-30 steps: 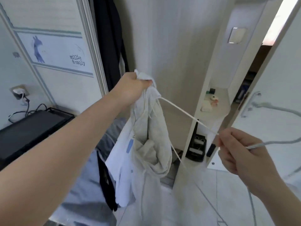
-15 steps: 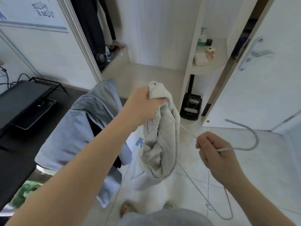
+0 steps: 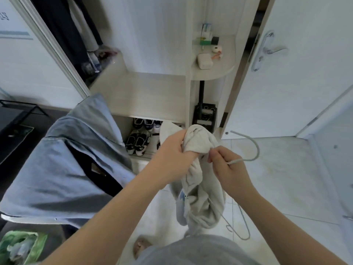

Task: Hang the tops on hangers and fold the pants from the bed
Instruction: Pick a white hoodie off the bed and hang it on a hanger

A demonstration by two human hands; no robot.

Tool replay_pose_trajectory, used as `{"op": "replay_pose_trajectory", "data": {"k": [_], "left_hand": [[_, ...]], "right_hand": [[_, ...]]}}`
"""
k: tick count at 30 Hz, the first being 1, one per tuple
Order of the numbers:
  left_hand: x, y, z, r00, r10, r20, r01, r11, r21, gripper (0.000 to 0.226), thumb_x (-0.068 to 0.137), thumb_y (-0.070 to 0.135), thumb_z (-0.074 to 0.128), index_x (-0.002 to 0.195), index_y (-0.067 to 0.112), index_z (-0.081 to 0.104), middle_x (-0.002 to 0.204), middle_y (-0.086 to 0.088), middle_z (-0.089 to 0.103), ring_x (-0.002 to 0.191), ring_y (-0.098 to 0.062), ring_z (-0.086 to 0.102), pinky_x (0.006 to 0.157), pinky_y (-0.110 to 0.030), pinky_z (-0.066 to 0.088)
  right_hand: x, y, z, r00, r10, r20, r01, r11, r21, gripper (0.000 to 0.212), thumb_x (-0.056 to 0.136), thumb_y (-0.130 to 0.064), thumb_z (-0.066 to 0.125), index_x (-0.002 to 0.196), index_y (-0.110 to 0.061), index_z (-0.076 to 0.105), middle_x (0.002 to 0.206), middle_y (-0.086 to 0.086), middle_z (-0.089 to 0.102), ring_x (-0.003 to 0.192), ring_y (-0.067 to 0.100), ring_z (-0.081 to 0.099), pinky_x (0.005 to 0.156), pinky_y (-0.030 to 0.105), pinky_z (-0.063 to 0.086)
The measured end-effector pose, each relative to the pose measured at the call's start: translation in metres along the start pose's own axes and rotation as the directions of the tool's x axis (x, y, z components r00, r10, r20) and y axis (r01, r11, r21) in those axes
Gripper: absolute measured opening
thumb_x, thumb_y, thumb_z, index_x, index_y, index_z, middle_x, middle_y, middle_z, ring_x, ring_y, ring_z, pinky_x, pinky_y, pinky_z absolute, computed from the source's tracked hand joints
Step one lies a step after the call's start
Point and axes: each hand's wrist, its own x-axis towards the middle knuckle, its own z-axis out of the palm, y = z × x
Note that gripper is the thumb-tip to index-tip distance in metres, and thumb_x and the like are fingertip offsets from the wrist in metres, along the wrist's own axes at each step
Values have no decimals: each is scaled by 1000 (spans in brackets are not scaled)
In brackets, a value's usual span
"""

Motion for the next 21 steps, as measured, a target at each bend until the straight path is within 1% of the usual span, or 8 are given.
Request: {"op": "replay_pose_trajectory", "data": {"k": [2,4,7,10,12,14,17,21], "left_hand": [[2,0,2,999,-26,22,25,1000,16,16,83,38,65,97,30,67,89,-1,73,86,-21,69,76,-41,60],[3,-5,1,991,131,-19,-120,951,286,20,83,38,63,92,20,65,89,-1,67,87,-23,62,74,-44,55],[9,-11,-11,848,528,34,-337,489,804,40,86,56,58,94,19,68,107,4,59,104,-22,50,89,-35,41],[18,-9,-30,838,487,247,-452,363,815,57,92,67,46,87,14,64,87,2,61,87,-22,57,82,-35,45],[19,-8,-34,832,487,266,-460,335,822,55,92,70,36,73,19,44,65,6,48,61,-17,50,57,-29,37],[12,-5,-27,876,419,240,-405,365,838,59,90,78,21,72,24,34,57,12,39,50,-12,42,50,-27,31],[1,-6,-4,905,354,238,-393,477,786,63,83,80,9,73,24,36,56,14,33,47,-1,32,47,-25,29],[7,-11,-6,957,209,202,-290,631,719,55,89,70,33,82,18,47,62,5,48,56,-14,48,58,-34,41]], "right_hand": [[4,-6,-4,999,-17,46,16,999,39,39,100,-18,50,65,-35,57,52,-20,50,50,3,46,51,10,32],[6,-10,-12,995,-28,97,21,997,72,33,94,-21,49,63,-32,58,49,-19,47,47,3,42,50,10,30],[9,-15,-25,982,-67,177,50,994,95,28,91,-21,49,64,-26,57,47,-18,45,44,2,41,48,8,29],[13,-22,-35,960,-139,245,122,989,84,29,94,-28,51,66,-23,58,47,-18,45,42,2,39,48,8,28],[20,-25,-38,958,-175,229,170,985,38,35,94,-37,49,66,-19,58,47,-11,43,43,3,36,48,10,28],[28,-29,-34,957,-202,210,202,979,19,42,96,-41,43,61,-20,52,49,-5,39,45,5,33,48,14,28],[37,-36,-18,947,-219,237,219,975,27,41,98,-42,37,59,-38,48,50,-13,41,47,4,36,50,13,28],[48,-38,-7,943,-296,149,307,950,-55,39,98,-44,35,61,-35,43,52,-8,38,46,10,35,47,26,29]]}}
